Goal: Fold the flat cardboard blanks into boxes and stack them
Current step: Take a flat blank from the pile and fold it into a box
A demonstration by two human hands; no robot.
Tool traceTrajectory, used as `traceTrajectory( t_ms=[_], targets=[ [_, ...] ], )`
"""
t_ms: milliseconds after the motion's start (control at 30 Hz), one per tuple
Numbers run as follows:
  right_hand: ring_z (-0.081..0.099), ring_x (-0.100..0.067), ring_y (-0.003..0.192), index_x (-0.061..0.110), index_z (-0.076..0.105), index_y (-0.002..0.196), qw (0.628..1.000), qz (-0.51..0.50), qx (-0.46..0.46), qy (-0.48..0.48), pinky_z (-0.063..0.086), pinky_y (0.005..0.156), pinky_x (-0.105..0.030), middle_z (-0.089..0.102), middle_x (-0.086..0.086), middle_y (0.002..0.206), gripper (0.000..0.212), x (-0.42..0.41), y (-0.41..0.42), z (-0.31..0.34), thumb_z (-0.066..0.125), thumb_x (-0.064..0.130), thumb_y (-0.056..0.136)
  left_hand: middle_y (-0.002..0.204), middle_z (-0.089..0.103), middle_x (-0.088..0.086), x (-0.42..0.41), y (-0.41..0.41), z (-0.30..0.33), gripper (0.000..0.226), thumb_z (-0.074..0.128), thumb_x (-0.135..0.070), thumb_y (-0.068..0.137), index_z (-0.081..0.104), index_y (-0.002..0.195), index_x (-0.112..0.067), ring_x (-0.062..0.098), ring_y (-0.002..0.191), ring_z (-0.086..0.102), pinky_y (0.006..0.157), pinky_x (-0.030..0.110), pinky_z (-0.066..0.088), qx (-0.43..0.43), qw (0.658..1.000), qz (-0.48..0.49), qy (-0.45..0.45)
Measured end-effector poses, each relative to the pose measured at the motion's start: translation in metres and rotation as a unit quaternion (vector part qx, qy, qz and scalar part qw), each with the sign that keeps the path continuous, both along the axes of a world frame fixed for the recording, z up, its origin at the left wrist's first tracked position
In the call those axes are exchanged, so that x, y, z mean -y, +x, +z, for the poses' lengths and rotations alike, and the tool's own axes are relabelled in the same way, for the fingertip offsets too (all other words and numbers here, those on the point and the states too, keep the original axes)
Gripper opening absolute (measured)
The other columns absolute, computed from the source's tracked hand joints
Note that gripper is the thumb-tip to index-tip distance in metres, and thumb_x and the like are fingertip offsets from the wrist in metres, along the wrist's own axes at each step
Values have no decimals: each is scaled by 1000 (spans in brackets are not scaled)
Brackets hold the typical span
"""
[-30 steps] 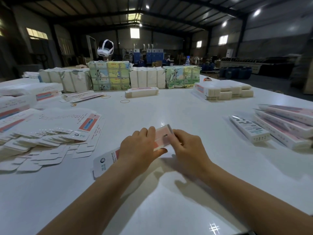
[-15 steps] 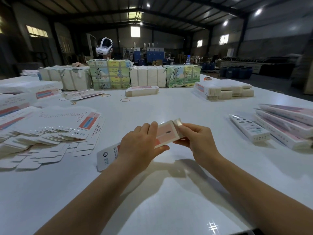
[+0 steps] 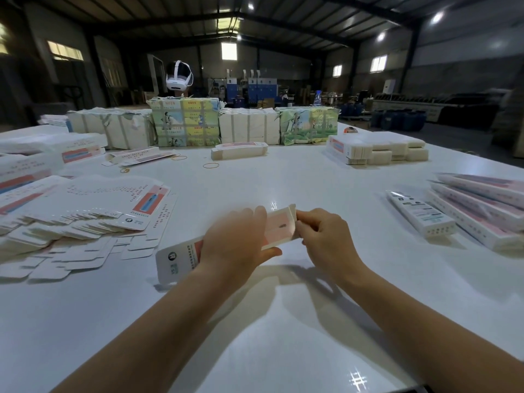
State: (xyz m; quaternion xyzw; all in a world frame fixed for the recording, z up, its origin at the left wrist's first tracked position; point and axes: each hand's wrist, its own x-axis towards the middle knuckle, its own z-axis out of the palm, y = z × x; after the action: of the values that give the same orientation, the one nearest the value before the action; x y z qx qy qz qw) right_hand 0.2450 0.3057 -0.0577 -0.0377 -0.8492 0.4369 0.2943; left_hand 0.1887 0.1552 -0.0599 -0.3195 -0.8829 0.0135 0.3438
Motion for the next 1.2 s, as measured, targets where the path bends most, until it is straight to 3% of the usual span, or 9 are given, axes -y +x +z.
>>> traceTrajectory(
  t_ms=[133,300,467,600,700,800,867,1000,1200],
  targets=[
    [56,-25,73,18,77,88,999,6,-15,50,41,67,-28,60,-15,74,26,-4,3,2,54,5,91,109,60,0,6,-5,-5,76,49,-70,78,43,133,-18,21,90,57,64,30,44,61,996,-30,62],
    [60,-17,75,17,73,106,998,0,-52,-46,53,69,-32,68,-1,83,25,-2,2,5,54,8,92,86,66,9,4,-2,4,73,71,-59,68,60,116,-5,27,68,61,49,33,48,36,997,-55,48],
    [54,-21,70,7,73,92,995,-19,-69,66,43,64,-29,57,-8,76,23,3,3,0,51,3,92,89,65,9,1,5,9,77,69,-61,69,58,121,-6,28,72,60,54,32,47,63,997,-35,22],
    [50,-11,71,1,67,95,994,-20,-52,89,38,63,-14,48,-1,80,20,10,2,-2,47,0,93,66,62,8,-4,4,8,74,81,-59,52,69,98,-2,25,52,58,41,26,40,-2,1000,-14,15],
    [56,-5,81,9,67,111,999,-5,-47,1,41,72,-7,57,0,90,27,10,2,1,51,1,92,74,63,10,-4,2,7,74,74,-61,61,65,105,-2,26,58,60,45,28,42,19,998,-17,49],
    [64,-6,89,15,68,110,986,4,-60,-157,50,83,-18,69,3,96,26,5,3,5,60,4,88,104,61,2,0,-2,6,80,37,-74,75,46,128,-15,21,84,59,58,29,42,71,993,12,97],
    [63,-2,81,22,69,92,984,-14,-77,-160,50,77,-16,70,6,90,20,4,4,5,61,5,87,109,59,-1,2,-6,3,87,18,-77,70,42,130,-19,19,88,57,61,28,41,72,991,3,114],
    [58,0,70,31,62,73,991,-17,-94,-93,44,64,-10,65,8,78,31,6,4,2,60,3,86,108,59,1,5,-9,2,89,15,-77,67,43,129,-19,20,87,58,61,31,46,84,988,-15,126],
    [63,-6,80,26,67,90,989,14,-97,-107,53,73,-26,70,8,88,17,7,1,2,62,10,88,104,61,2,8,-9,1,83,29,-75,72,46,129,-16,21,84,58,58,30,42,87,990,-44,103]
  ],
)
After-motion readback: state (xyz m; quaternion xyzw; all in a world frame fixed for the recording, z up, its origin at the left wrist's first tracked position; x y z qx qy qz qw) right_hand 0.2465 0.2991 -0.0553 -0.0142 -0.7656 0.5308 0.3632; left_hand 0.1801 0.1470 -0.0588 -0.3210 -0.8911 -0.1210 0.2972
